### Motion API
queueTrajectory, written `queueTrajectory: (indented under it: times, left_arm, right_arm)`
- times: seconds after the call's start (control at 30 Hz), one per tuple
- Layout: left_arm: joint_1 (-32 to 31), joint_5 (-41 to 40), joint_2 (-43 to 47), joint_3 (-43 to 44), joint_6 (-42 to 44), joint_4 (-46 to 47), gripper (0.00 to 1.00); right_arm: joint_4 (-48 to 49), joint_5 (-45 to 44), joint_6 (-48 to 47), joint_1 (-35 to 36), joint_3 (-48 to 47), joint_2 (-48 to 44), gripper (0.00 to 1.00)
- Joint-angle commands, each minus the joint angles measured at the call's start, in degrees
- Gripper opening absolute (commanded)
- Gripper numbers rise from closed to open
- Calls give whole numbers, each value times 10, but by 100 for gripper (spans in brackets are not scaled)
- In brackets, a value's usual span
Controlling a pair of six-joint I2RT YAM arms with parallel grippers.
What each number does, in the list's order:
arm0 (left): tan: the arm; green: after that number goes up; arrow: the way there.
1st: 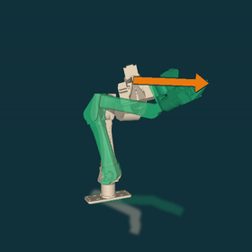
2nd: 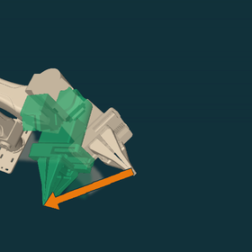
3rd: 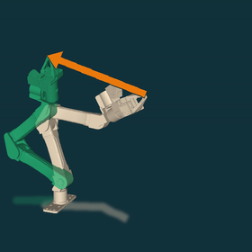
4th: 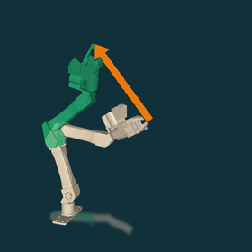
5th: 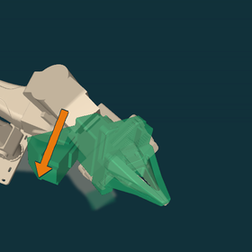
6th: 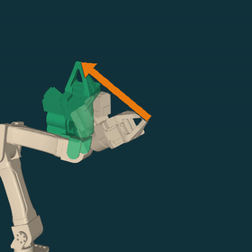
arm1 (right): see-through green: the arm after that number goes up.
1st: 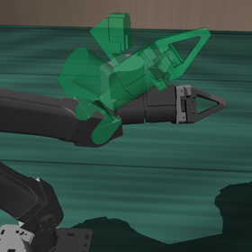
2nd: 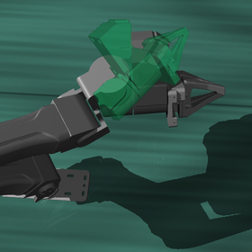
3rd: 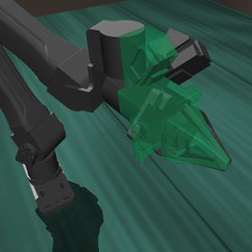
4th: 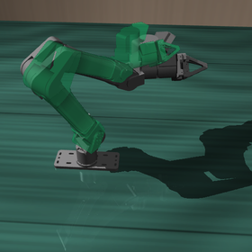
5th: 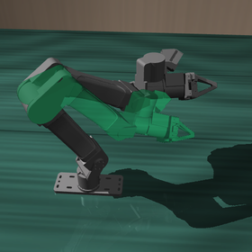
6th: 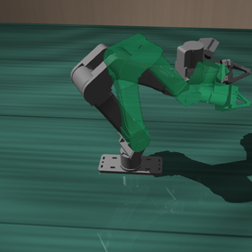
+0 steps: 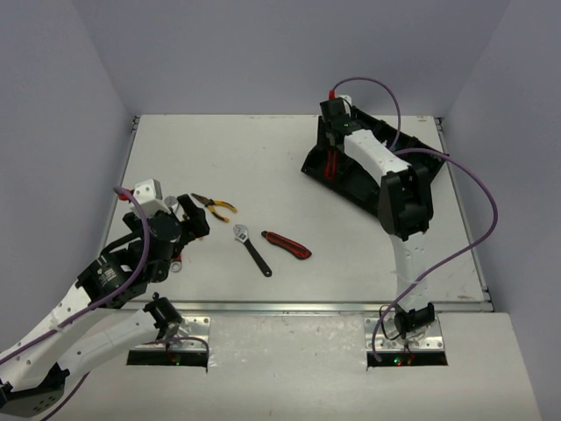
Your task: Sort the tools into containers
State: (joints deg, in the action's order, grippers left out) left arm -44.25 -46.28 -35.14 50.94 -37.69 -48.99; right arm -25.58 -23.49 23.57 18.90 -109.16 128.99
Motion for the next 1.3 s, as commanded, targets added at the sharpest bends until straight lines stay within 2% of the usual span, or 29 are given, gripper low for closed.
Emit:
queueTrajectory:
  times: [0.0,0.1,0.17,0.27,0.4,0.47,0.53,0.7,0.8,0.9,1.2,1.27]
  left_arm:
    - [4,1,5,-1,10,28,100]
    - [4,-2,7,-1,9,27,100]
    - [4,-6,8,0,6,24,100]
    - [4,-10,16,0,2,20,100]
    - [4,-8,25,0,2,21,100]
    - [4,-8,25,0,2,21,100]
    - [4,-7,26,0,2,21,100]
    - [4,-3,32,-1,4,23,100]
    - [4,-1,33,-2,7,27,100]
    - [4,0,34,-2,7,26,100]
    - [3,2,38,-2,8,28,100]
    - [3,2,37,-3,8,28,100]
  right_arm:
    - [-3,0,-21,14,-11,-86,65]
    - [-2,3,-93,69,-1,-110,69]
    - [-22,39,-169,101,3,-121,73]
    - [-102,130,-213,147,1,-117,77]
    - [-178,151,-228,194,66,-121,81]
    - [-162,154,-229,223,113,-143,97]
    - [-149,160,-230,242,155,-154,99]
    - [-135,146,-218,295,232,-179,92]
    - [-135,144,-194,310,253,-193,79]
    - [-115,158,-190,324,286,-204,77]
    - [-108,176,-219,328,286,-145,69]
    - [-112,173,-221,328,277,-127,63]
